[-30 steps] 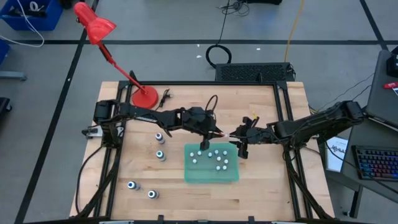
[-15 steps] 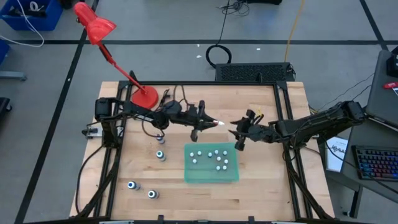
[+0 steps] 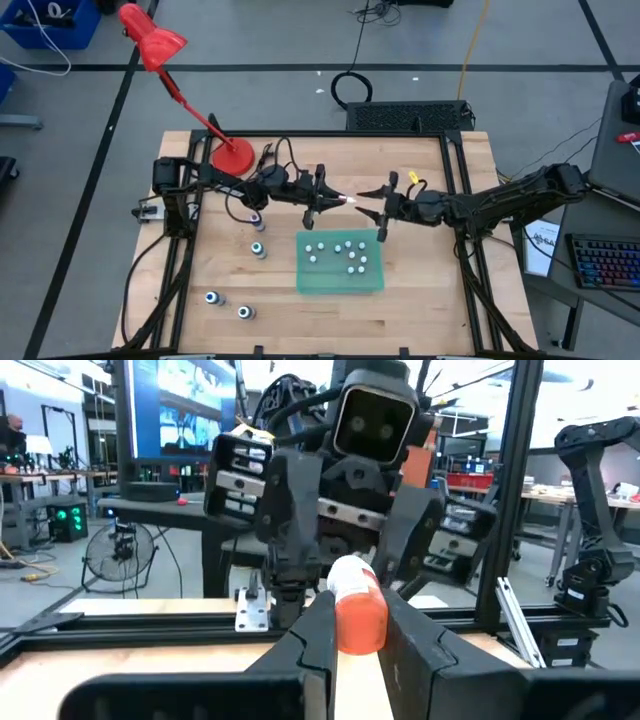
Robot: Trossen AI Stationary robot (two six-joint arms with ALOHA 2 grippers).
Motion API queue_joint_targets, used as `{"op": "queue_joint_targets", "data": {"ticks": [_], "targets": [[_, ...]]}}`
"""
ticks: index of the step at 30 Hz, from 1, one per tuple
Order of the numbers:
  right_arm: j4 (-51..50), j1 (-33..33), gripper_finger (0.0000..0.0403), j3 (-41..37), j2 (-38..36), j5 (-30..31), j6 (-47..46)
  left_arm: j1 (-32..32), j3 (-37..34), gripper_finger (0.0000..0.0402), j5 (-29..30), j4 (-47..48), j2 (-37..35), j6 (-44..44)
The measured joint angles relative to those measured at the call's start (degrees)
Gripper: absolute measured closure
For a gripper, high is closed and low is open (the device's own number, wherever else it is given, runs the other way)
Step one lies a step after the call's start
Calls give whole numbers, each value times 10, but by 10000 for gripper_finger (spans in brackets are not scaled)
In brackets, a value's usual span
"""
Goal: Pick & Place food coloring
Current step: Put the small orange food coloring bottle into the green bin
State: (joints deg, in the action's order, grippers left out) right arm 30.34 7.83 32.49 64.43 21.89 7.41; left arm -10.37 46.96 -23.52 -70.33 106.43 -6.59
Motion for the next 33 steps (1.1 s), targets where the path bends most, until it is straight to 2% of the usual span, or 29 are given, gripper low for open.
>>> {"op": "queue_joint_targets", "data": {"ticks": [3, 9, 20, 33], "targets": [[25, -4, 255, 0, 19, -27, -6, 0, 0, 348, 4, 3, 0, 0], [79, -11, 259, 0, 67, -22, 9, -1, -1, 348, 4, 5, 0, 0], [83, -20, 262, 0, 72, -27, 11, -1, 0, 348, 7, 12, 0, 0], [81, -22, 350, 0, 71, -25, 35, -2, 0, 349, 6, 14, 0, 0]]}}
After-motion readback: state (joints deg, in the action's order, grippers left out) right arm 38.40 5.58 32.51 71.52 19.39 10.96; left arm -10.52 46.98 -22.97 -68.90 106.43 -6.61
